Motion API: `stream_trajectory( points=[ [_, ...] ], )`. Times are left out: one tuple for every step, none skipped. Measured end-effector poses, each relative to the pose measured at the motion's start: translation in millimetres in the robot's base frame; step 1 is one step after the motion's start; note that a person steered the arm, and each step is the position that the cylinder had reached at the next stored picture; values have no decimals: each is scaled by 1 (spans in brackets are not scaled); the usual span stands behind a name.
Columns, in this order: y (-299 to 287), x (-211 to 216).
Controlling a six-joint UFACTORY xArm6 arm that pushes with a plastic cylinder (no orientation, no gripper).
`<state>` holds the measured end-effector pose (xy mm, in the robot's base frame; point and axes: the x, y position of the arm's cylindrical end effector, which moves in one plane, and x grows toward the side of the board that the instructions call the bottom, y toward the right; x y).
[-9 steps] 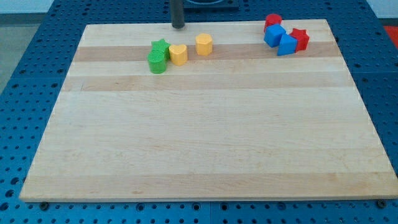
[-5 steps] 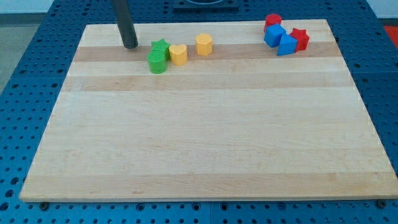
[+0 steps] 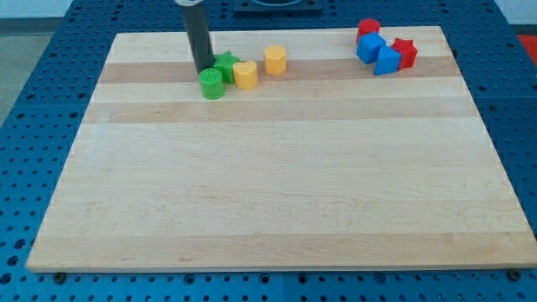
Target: Place the green star and yellow blocks parallel to blue blocks
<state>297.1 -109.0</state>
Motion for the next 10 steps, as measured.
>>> stream_trajectory(
  points=[
    [5,0],
    [6,0],
    [11,0],
    [26,-12],
    [27,-12],
    [35,-13],
    [40,-13],
    [40,-13],
    [6,-11],
    [-48,-11]
  ],
)
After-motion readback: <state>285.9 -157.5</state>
